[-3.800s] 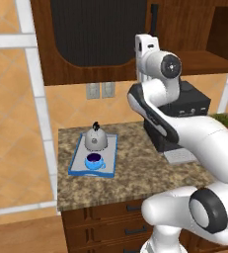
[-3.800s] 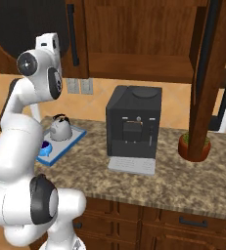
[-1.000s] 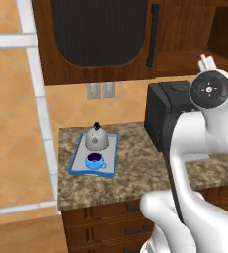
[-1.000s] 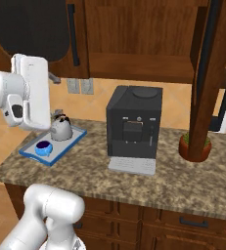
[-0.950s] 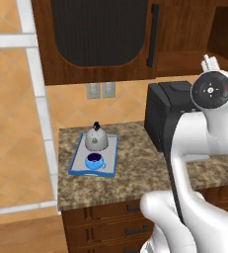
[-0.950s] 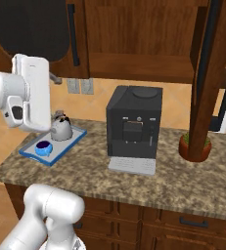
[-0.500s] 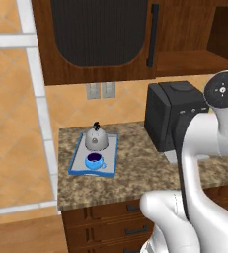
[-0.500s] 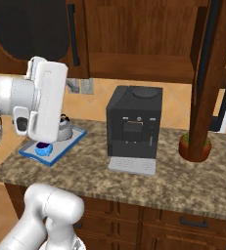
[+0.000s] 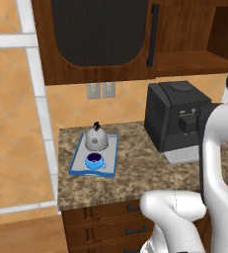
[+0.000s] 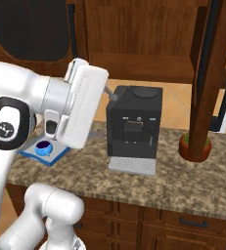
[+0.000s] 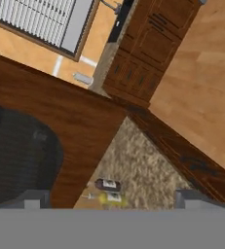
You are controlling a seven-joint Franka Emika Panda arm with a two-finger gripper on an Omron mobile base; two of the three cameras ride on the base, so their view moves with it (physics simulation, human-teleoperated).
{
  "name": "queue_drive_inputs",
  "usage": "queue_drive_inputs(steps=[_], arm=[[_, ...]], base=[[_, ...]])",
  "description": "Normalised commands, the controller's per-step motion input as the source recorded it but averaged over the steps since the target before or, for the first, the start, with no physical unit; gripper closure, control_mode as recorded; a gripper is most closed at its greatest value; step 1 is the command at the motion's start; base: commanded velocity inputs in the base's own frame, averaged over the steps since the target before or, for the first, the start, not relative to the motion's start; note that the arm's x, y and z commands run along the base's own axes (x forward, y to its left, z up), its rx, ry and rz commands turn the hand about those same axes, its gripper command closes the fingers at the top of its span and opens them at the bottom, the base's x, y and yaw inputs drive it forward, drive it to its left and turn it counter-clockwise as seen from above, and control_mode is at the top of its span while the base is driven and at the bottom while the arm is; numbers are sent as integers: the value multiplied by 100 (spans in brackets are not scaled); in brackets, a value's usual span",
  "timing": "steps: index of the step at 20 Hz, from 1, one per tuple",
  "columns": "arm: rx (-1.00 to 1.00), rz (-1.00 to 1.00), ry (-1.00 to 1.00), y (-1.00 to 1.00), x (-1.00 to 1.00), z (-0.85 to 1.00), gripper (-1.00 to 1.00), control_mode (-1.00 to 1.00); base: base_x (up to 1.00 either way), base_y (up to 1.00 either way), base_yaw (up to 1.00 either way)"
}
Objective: Pick the kettle from the counter and place it on the tray. Then pick the mug from the cabinet and place it on the tray. Then close the cabinet doors.
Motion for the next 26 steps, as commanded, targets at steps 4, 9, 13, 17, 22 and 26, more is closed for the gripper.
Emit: queue_drive_inputs(steps=[4, 9, 13, 17, 22, 26], arm=[[-13, -8, 0, -74, -29, -7, -100, -100], [-7, 0, -1, -72, -34, 1, -100, -100], [0, 0, -1, -76, -42, 1, -100, -100], [4, -1, -5, -51, -45, 21, -100, -100], [0, 1, -3, -54, -16, 10, -100, -100], [0, 6, -1, -55, 0, 6, -100, -100]], base=[[0, 0, 0], [0, 0, 0], [0, 0, 0], [0, 0, 0], [0, 0, 0], [0, 0, 0]])
